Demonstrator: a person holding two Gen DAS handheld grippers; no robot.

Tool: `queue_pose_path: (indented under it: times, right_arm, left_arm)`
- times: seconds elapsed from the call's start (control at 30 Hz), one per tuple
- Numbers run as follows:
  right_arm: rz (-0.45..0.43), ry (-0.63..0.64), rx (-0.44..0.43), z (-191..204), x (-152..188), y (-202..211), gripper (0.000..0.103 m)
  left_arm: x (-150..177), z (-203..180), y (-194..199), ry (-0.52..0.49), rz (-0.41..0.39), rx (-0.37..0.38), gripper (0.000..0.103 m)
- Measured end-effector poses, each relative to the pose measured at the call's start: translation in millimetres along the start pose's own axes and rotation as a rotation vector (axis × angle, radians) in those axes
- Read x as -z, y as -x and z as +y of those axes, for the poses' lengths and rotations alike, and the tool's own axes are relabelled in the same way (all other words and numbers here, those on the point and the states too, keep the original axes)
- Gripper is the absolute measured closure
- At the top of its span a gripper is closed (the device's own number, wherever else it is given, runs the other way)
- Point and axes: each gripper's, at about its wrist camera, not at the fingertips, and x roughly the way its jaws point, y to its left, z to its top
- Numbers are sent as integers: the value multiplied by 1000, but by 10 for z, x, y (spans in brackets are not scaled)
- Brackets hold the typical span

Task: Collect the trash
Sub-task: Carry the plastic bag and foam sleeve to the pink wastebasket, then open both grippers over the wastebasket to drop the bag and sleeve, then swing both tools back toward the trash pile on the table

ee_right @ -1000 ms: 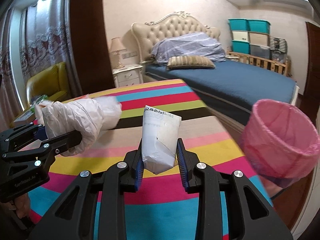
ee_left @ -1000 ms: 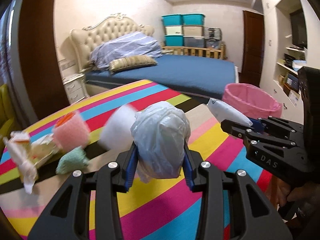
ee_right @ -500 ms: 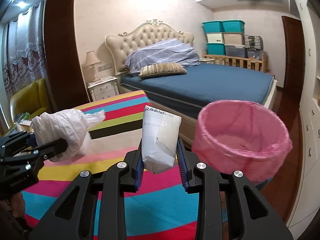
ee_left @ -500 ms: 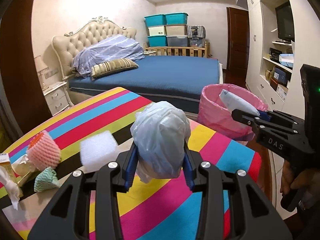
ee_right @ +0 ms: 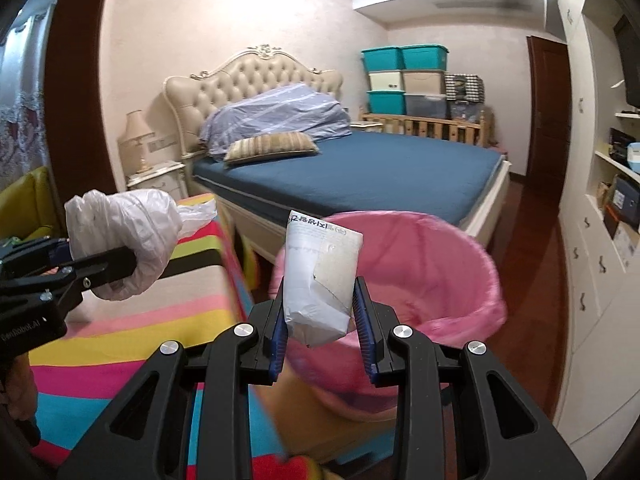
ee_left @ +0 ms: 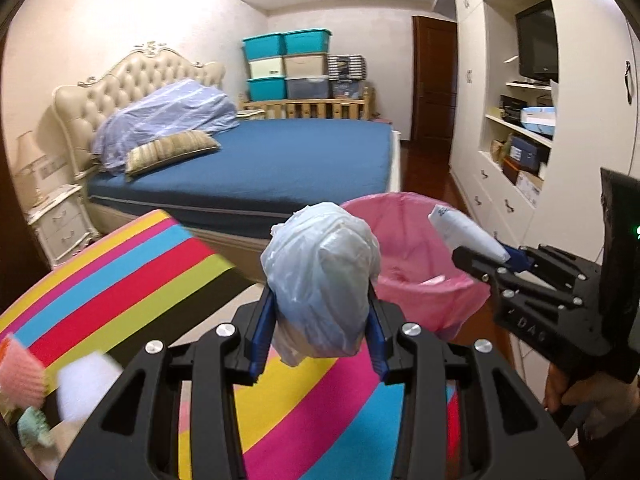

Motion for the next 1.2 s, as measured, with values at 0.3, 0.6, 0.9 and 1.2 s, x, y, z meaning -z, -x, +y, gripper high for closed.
queue_pose_path:
  times: [0.3,0.6,0.9,1.2]
  right_arm:
    - [17,-13,71,-486,-74,-293,72]
    - [19,-23,97,-724,-50,-537,28]
    - [1,-43,64,-592,39,-233,28]
    - [26,35,-113,420,-9,-136,25]
  left_arm:
    - [-442,-395,-742,-22,21,69,62]
    - [-699,-533,-1267,-12,46,101,36]
    - [-259,-45,-603,-30,4,-81,6]
    - [414,611,261,53,41,-190,5]
